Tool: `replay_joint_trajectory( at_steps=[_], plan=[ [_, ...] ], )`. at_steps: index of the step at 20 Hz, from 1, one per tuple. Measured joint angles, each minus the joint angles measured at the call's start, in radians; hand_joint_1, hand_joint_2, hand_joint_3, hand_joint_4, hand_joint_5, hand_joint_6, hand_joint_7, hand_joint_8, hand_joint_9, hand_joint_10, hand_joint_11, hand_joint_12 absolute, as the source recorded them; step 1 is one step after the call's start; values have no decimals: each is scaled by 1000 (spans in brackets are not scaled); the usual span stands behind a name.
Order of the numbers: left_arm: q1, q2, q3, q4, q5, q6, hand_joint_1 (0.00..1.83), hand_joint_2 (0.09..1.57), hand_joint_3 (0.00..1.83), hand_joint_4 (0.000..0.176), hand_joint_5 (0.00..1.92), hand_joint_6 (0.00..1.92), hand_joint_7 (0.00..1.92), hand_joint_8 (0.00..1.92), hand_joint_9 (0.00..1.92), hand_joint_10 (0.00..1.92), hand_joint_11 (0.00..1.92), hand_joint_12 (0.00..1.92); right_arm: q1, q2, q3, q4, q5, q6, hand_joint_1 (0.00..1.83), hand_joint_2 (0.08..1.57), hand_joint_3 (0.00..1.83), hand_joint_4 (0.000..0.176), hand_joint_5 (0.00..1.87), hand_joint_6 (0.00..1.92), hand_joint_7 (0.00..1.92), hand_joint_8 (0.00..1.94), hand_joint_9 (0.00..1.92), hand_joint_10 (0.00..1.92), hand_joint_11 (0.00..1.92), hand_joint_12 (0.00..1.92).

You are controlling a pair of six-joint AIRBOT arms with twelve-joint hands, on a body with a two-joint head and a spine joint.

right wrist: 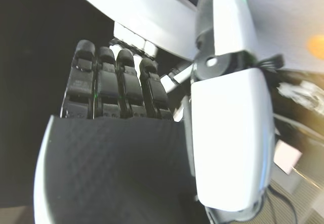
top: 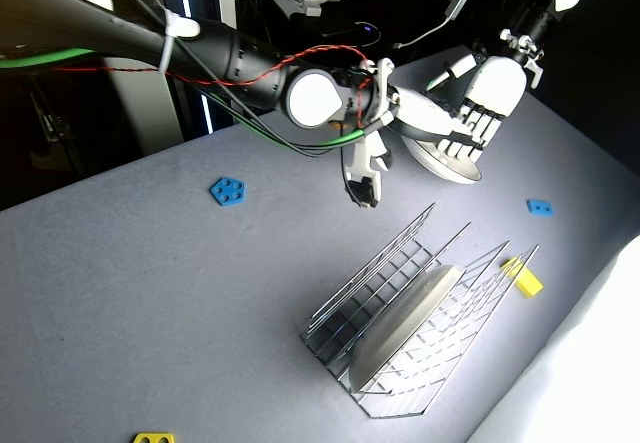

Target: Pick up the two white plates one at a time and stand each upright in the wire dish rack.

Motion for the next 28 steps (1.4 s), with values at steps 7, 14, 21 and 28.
replay_joint_trajectory(
  at_steps=[7, 14, 21, 28],
  plan=[
    [-13, -1, 0, 20, 1, -6, 0, 1114, 1, 0, 55, 3, 53, 4, 12, 3, 4, 2, -19, -74, 75, 77, 13, -37, 1387, 1026, 0, 21, 82, 8, 0, 0, 0, 0, 0, 223],
    [-18, -2, 0, 27, 2, -9, 0, 1113, 1, 0, 57, 7, 49, 9, 10, 4, 12, 5, -35, -121, 110, 130, 31, -66, 1366, 1034, 2, 3, 94, 1, 0, 0, 2, 0, 0, 235],
    [-36, -4, 0, 51, 2, -21, 0, 1114, 1, 0, 45, 0, 37, 1, 0, 0, 0, 0, -35, -161, 172, 150, 44, -71, 1374, 1024, 0, 0, 143, 7, 59, 5, 63, 9, 0, 502],
    [-36, -6, 0, 50, 2, -22, 0, 1113, 0, 0, 55, 6, 45, 6, 2, 0, 0, 0, -35, -167, 175, 175, 45, -71, 1379, 968, 0, 0, 508, 56, 492, 41, 442, 83, 25, 1259]
  ],
)
